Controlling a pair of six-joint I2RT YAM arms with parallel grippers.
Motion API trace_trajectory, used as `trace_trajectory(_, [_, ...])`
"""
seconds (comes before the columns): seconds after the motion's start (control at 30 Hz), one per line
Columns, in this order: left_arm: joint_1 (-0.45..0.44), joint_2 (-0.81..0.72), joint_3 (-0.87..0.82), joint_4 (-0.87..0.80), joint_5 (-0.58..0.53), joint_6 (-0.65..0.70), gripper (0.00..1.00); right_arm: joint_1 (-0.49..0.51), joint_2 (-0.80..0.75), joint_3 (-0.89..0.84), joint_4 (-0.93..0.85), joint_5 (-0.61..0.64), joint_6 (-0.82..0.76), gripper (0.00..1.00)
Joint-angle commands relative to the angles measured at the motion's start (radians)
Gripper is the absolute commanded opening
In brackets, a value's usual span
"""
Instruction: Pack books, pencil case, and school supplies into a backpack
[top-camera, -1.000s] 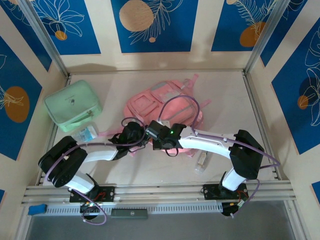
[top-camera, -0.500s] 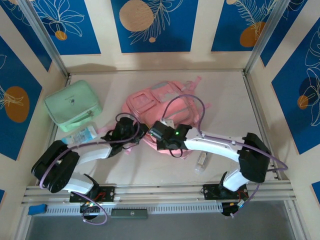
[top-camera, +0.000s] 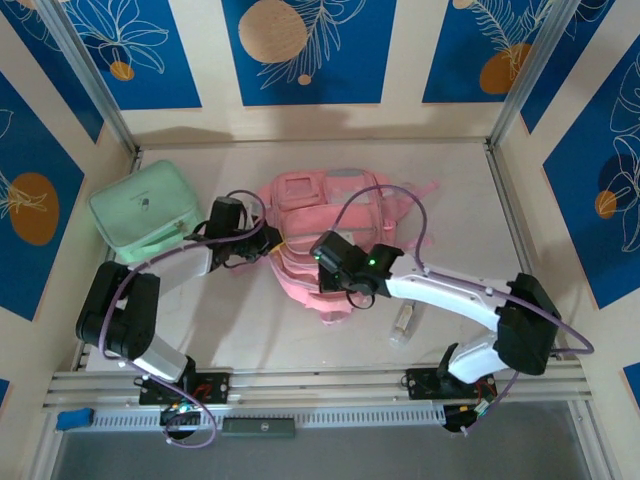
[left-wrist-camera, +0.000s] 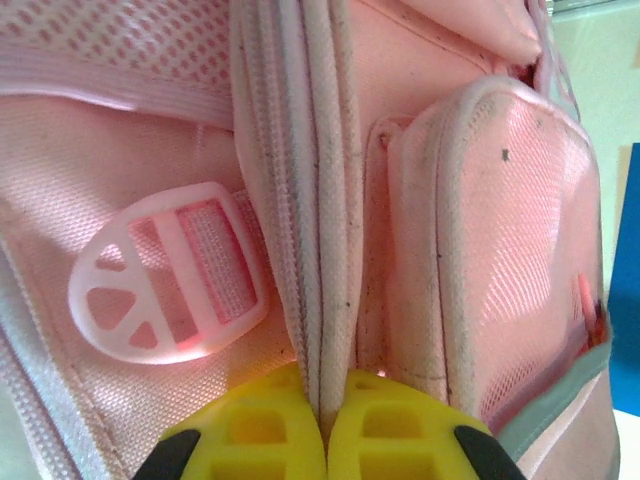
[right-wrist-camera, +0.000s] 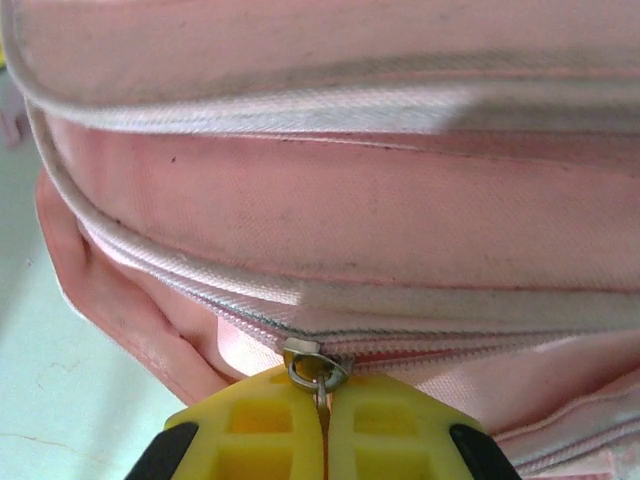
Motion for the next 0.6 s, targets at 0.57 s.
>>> trace_trajectory(0.57, [0.055,0.018,0.162,-0.205,-0.167,0.207,0.01,-0.067,0.024,0.041,-0.163,-0.02,-0.212,0.0])
